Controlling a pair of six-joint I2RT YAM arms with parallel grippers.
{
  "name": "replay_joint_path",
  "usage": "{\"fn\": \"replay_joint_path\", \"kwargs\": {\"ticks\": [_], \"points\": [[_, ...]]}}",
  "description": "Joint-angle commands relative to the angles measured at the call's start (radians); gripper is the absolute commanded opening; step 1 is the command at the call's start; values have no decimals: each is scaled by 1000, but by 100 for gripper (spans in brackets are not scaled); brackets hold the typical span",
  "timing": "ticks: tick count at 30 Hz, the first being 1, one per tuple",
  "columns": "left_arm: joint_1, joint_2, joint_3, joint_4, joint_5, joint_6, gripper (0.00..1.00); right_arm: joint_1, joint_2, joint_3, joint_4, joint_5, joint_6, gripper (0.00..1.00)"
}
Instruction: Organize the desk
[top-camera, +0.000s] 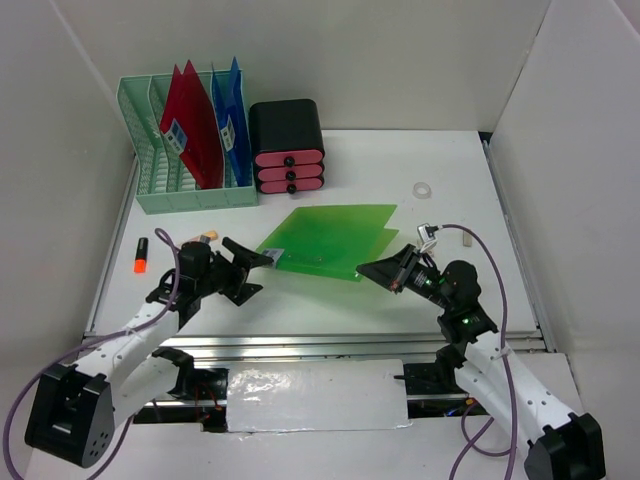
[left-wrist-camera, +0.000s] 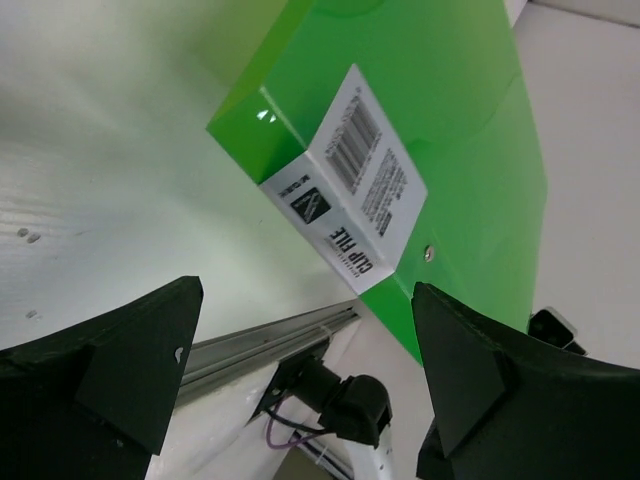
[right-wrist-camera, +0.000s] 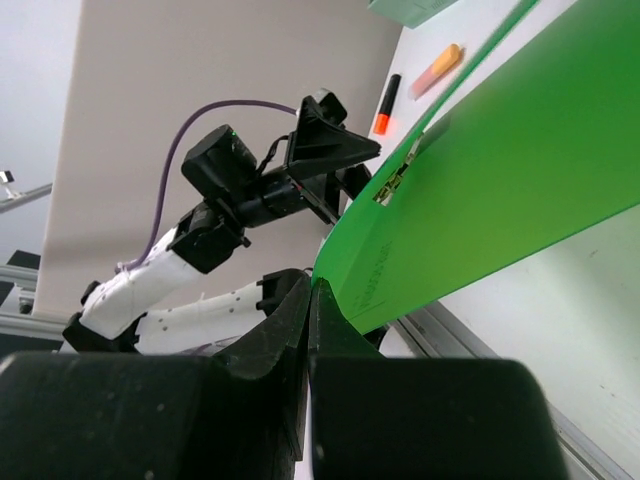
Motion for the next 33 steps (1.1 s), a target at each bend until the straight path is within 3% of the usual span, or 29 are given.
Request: {"fn": "replay_joint_path", "kwargs": {"ticks": [1, 6, 14, 16, 18, 19, 20, 23, 26, 27, 29, 31, 32, 33], "points": [[-29, 1, 20, 102, -96, -73, 99, 14, -22, 8, 109, 7, 6, 0], [-29, 68, 40, 146, -151, -83, 99, 29, -33, -10, 161, -26, 12, 0], [-47, 209, 34, 313, -113, -126, 96, 74, -44, -48, 258, -35, 27, 0], [-56, 192, 31, 318, -133, -136, 86, 88, -32, -58, 279, -39, 29, 0], [-60, 171, 39, 301, -159, -126, 50, 94, -22, -65, 299, -42, 29, 0], [-61, 142, 49, 283, -167, -125, 22, 94, -19, -71, 302, -44, 29, 0], [-61, 126, 60, 257, -176, -119, 4, 94, -24, -74, 302, -44, 27, 0], [-61, 70, 112, 160, -216, -68, 0, 95, -50, -85, 296, -42, 18, 2], [-63, -1, 200, 36, -272, 20, 0, 95, -107, -78, 241, -49, -19, 67], [-63, -22, 242, 13, -282, 50, 0, 95, -152, -71, 154, -36, -36, 99], [-63, -76, 288, 7, -293, 151, 0, 95, -214, -42, 31, 0, -95, 100], [-63, -107, 391, 1, -270, 247, 0, 95, -331, 2, -189, 104, -140, 100], [-63, -110, 434, -28, -245, 363, 0, 95, -375, 25, -292, 167, -163, 100], [-63, -108, 486, -54, -228, 424, 0, 95, -454, 51, -492, 242, -165, 100]]}}
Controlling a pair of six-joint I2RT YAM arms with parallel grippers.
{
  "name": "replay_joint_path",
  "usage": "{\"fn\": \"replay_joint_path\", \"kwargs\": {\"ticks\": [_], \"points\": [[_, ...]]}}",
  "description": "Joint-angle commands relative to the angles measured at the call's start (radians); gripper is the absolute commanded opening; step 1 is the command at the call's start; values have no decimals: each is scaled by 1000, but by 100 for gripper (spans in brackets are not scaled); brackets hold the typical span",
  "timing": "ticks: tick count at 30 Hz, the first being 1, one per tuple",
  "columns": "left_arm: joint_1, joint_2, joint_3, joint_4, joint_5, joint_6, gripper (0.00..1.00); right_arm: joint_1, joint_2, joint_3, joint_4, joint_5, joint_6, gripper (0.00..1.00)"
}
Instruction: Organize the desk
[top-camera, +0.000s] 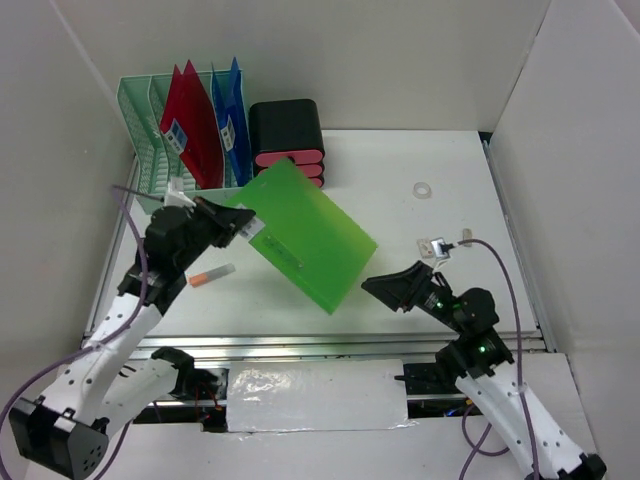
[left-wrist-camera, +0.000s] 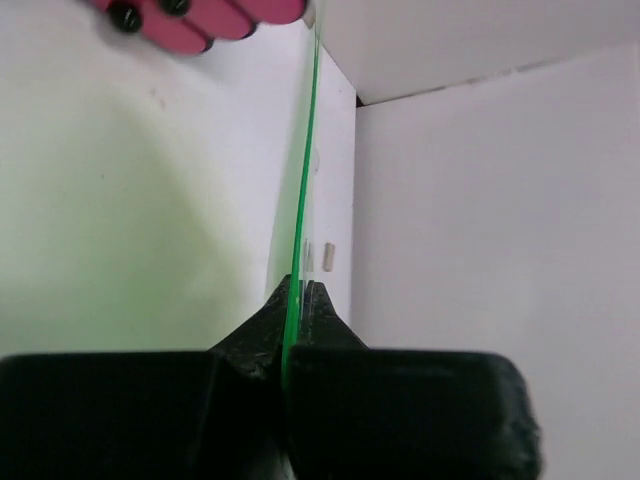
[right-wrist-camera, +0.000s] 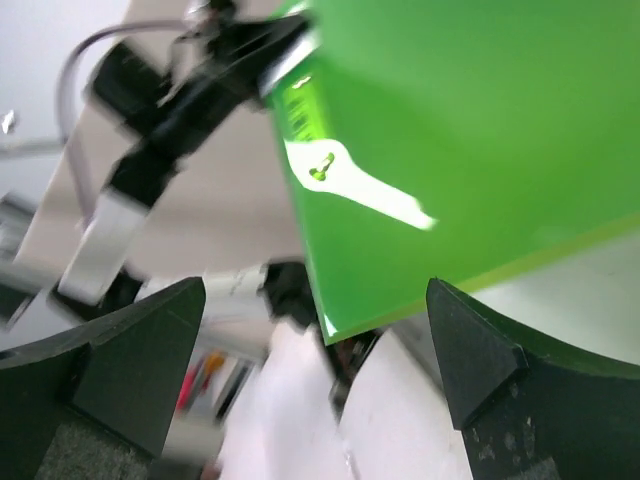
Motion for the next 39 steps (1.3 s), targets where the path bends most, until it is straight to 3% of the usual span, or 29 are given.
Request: {"fn": "replay_joint_path", "kwargs": {"ticks": [1, 5, 7, 9, 13, 14, 19, 22, 24, 30, 33, 35, 39], "points": [[-6, -26, 261, -91, 57, 317, 0, 3, -167, 142, -447, 314, -88, 100], [-6, 72, 613, -296, 204, 675, 0, 3, -283, 226, -671, 488, -123, 100], [-6, 104, 698, -431, 160, 814, 0, 3, -255, 246, -678, 487, -168, 100], [-6, 114, 743, -456, 157, 923, 0, 3, -143, 278, -670, 459, -212, 100], [-6, 86, 819, -519, 59, 1006, 0, 3, -16, 314, -589, 361, -271, 100], [-6, 71, 845, -535, -34, 1019, 0, 3, 9, 321, -577, 356, -277, 100], [-6, 17, 893, -493, -222, 1088, 0, 3, 79, 364, -543, 350, -324, 100], [-6, 58, 1012, -525, -365, 1103, 0, 1, 104, 400, -553, 356, -352, 100], [-6, 155, 1179, -608, -441, 1131, 0, 3, 112, 417, -553, 352, -367, 100], [-6, 455, 1686, -700, -486, 1226, 0, 3, 156, 435, -540, 312, -389, 100], [-6, 462, 1682, -629, -553, 1313, 0, 3, 171, 430, -532, 287, -393, 100], [-6, 402, 1567, -514, -645, 1377, 0, 3, 174, 423, -530, 278, -395, 100], [-6, 352, 1478, -401, -767, 1491, 0, 3, 188, 406, -508, 257, -401, 100]]}}
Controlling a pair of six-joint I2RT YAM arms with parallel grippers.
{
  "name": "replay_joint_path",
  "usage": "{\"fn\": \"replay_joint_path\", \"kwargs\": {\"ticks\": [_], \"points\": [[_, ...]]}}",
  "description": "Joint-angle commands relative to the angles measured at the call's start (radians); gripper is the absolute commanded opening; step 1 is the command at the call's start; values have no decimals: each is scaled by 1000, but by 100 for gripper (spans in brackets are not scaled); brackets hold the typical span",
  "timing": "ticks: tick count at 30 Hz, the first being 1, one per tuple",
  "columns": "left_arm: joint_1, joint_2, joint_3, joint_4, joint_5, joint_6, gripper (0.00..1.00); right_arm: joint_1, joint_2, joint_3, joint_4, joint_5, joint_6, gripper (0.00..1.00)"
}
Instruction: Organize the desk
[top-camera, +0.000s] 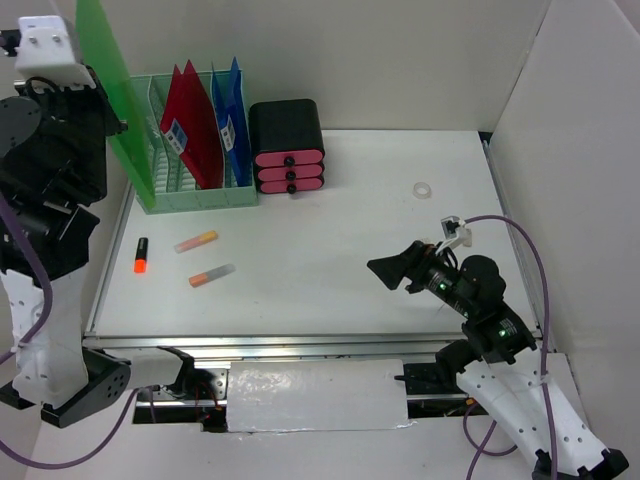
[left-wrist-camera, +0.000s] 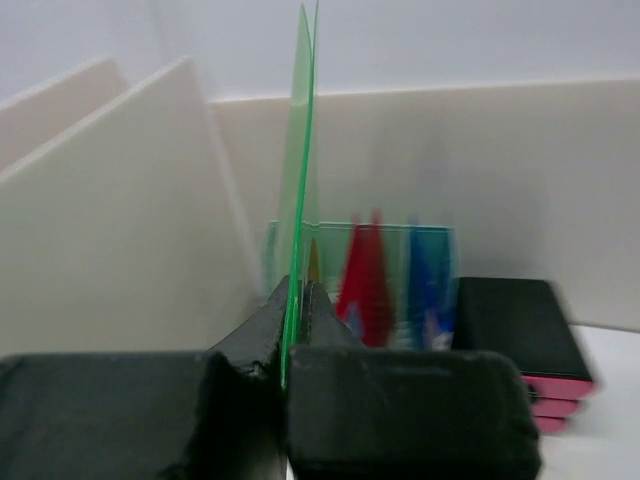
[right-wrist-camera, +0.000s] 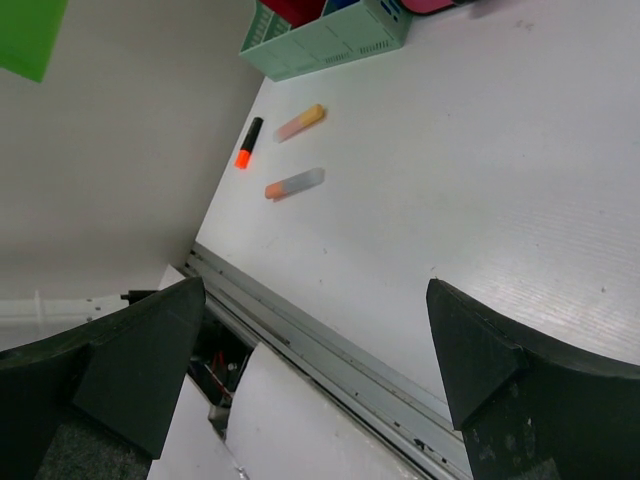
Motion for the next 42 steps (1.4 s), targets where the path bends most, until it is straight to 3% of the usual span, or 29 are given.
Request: {"fn": "replay_joint_path", "kwargs": {"ticks": [1, 6, 9, 11, 13, 14, 15, 20, 29, 42], "points": [[-1, -55, -40, 231, -178, 189, 0, 3, 17, -1, 74, -35, -22, 100], [5, -46, -153, 372, -232, 312, 0, 3, 56, -9, 137, -92, -13, 100], [112, -51, -231, 385, -55, 248, 0, 3, 63, -12, 158, -115, -11, 100], [184, -38, -262, 357, 143, 125, 0, 3, 58, -12, 160, -122, -15, 100], [304, -5, -285, 355, 263, -1, 0, 3, 54, -10, 155, -124, -24, 100], [402, 21, -297, 354, 395, -47, 0, 3, 47, -9, 143, -125, -27, 100], [439, 32, -311, 366, 441, -146, 0, 3, 44, -9, 140, -127, -31, 100], [585, 69, -356, 417, 610, -239, 0, 3, 12, -36, 140, -147, -31, 100], [737, 93, -540, 569, 880, -291, 0, 3, 35, -28, 168, -217, -36, 100], [742, 172, -620, 713, 1017, -346, 0, 3, 99, -38, 204, -207, -38, 100]]}}
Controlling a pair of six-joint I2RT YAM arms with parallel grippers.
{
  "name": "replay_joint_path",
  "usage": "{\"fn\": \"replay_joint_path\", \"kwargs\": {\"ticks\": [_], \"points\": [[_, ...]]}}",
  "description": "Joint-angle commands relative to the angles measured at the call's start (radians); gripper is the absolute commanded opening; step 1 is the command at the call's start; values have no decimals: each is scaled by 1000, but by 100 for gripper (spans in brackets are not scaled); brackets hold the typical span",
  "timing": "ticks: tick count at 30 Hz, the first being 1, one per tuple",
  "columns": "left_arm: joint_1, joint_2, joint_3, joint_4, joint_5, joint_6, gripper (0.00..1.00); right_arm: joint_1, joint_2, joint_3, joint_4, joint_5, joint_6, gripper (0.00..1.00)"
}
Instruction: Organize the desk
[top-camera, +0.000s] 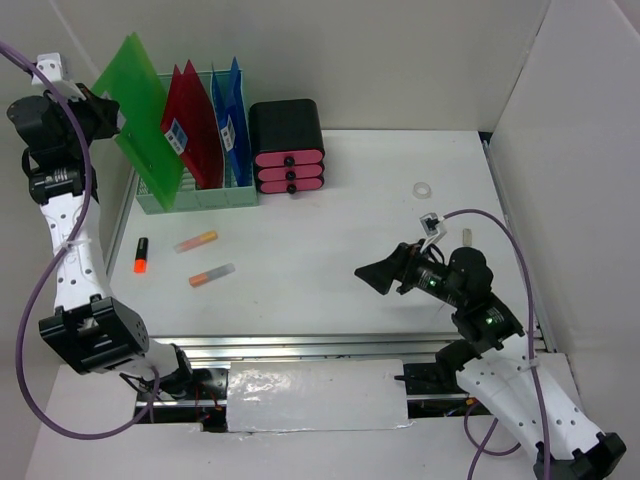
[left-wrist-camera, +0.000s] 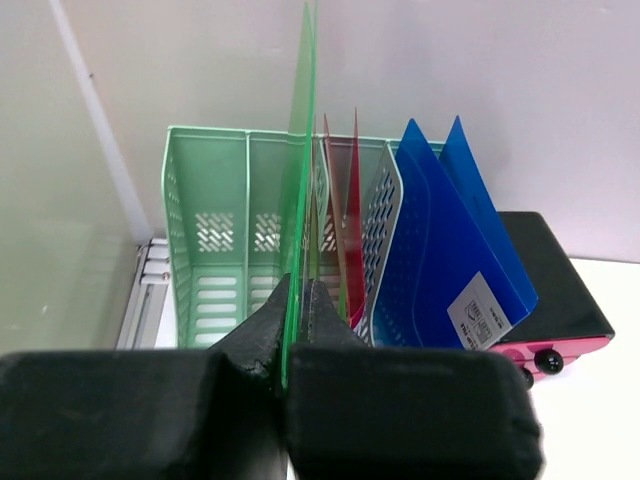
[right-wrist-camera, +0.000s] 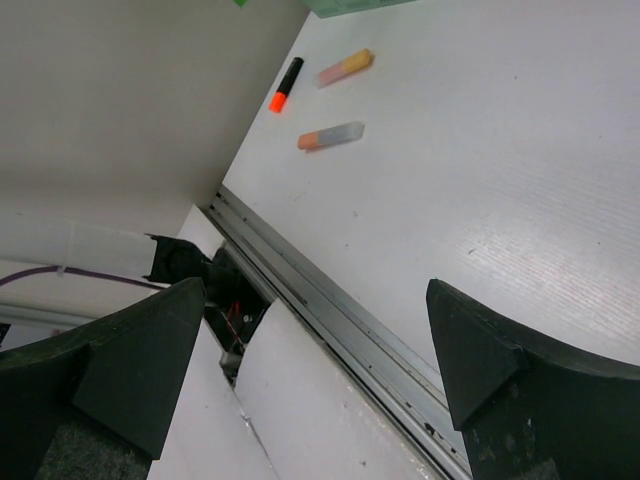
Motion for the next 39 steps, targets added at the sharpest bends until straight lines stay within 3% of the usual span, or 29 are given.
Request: {"fn": "replay_joint_path", "kwargs": {"ticks": [1, 11, 19, 39], "points": [[0, 11, -15, 184, 55, -38, 0, 3, 27, 5, 96, -18, -6, 100], [2, 70, -21, 234, -9, -25, 0, 3, 96, 17, 144, -36, 3, 100], [2, 161, -1, 327, 43, -55, 0, 3, 176, 6, 200, -50, 1, 100], [0, 173, -208, 763, 29, -158, 0, 5, 292, -3, 256, -73, -23, 100]]}}
